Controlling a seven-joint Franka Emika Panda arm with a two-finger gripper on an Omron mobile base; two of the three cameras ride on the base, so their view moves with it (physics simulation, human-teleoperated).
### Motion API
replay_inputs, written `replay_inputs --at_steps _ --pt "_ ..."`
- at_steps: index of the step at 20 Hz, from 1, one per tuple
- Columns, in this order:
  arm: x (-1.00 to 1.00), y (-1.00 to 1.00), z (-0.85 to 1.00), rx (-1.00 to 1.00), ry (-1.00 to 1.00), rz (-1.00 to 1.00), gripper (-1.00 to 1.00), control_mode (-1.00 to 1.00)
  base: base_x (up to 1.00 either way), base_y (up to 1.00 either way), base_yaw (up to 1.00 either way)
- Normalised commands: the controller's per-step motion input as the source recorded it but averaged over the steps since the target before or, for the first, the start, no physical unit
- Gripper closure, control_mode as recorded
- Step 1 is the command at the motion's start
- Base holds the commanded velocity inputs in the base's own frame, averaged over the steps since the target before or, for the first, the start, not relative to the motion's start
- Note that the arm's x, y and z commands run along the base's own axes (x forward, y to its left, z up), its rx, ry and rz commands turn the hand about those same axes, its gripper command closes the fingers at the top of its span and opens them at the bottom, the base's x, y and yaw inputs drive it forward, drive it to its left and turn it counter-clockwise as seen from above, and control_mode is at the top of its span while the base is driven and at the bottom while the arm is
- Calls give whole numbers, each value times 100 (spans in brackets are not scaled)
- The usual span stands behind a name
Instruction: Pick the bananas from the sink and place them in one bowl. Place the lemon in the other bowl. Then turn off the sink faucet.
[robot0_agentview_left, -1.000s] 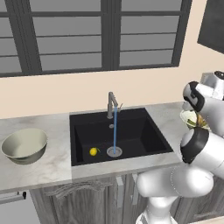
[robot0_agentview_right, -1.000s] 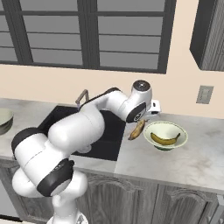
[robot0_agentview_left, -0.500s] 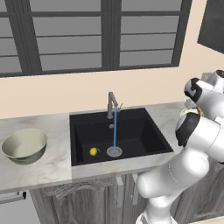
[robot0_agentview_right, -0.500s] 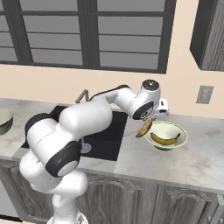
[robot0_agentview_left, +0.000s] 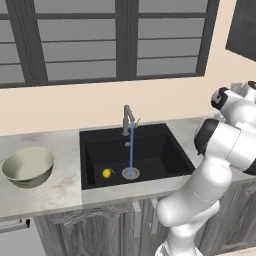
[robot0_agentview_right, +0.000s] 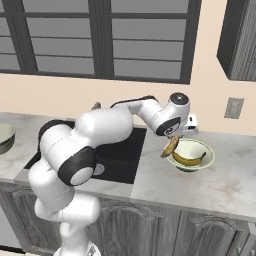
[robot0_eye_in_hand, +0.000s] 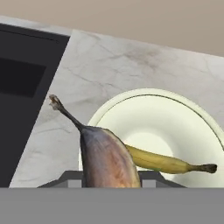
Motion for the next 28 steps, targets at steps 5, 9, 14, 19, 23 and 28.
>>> replay_inputs --at_steps 5,9,14,19,23,28 --pt "20 -26 -20 0 0 4 100 -100 0 0 0" --pt "18 -31 -17 0 0 4 100 -100 0 0 0" --pt "34 -34 -17 0 0 3 100 -100 0 0 0" --pt "51 -32 -17 0 0 1 100 -100 0 0 0" --pt "38 -32 -17 0 0 2 -100 -100 0 0 0" --pt "15 -21 -16 0 0 1 -100 -100 0 0 0"
